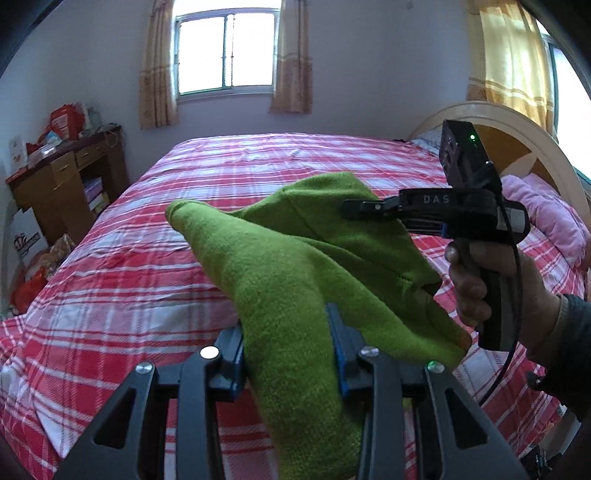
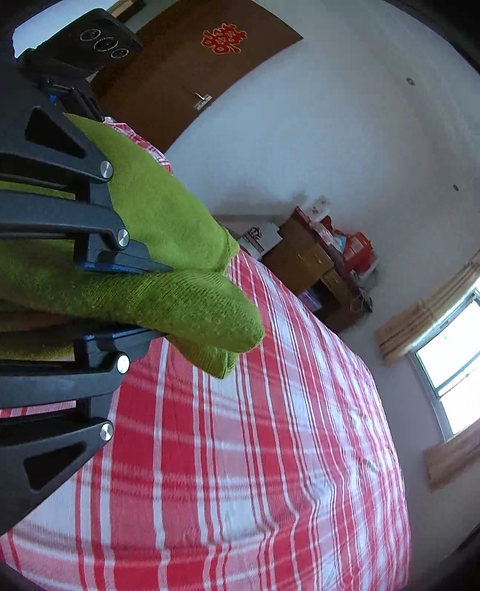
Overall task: Fold small clothes
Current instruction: 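Lift the bundle with both tools and fold it over onto itself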
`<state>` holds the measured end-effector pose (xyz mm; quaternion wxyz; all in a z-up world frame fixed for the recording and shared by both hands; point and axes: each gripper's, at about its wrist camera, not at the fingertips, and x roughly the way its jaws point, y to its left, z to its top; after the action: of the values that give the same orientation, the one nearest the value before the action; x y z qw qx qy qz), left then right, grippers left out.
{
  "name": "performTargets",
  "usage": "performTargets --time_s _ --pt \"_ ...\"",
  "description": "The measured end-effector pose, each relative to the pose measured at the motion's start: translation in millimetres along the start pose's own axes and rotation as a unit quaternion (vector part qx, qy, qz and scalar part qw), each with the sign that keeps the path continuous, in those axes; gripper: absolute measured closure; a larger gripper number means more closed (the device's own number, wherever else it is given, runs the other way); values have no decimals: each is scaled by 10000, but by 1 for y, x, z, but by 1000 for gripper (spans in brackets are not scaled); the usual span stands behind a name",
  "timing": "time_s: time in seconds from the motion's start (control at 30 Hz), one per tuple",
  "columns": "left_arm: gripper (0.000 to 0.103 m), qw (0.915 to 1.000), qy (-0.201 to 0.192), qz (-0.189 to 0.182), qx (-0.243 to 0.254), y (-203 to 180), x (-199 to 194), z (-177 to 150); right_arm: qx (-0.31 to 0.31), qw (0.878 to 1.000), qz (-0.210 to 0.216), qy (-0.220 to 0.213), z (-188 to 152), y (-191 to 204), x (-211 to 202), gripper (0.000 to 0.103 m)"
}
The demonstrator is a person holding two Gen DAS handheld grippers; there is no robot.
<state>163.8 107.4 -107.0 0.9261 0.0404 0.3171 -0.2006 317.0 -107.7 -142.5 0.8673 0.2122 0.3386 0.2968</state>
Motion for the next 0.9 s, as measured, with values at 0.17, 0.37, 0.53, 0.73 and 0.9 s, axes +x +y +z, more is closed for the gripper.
performTargets --time_s 0.17,0.37,0.53,0.73,0.9 --pt "65 9998 -107 94 -166 18 -9 -5 -152 9997 131 123 0 23 18 82" --pt "65 9991 -202 251 -285 43 -23 -10 -210 9989 324 254 -1 42 45 82" --pt "65 9982 -231 376 -409 63 -31 -14 -274 9980 431 379 -5 57 65 82" --pt "65 9969 -258 525 -524 79 -36 -20 -337 9965 547 528 -3 70 86 82" --pt "65 9961 -262 622 -565 91 -38 -24 -456 9950 623 639 -2 84 100 82"
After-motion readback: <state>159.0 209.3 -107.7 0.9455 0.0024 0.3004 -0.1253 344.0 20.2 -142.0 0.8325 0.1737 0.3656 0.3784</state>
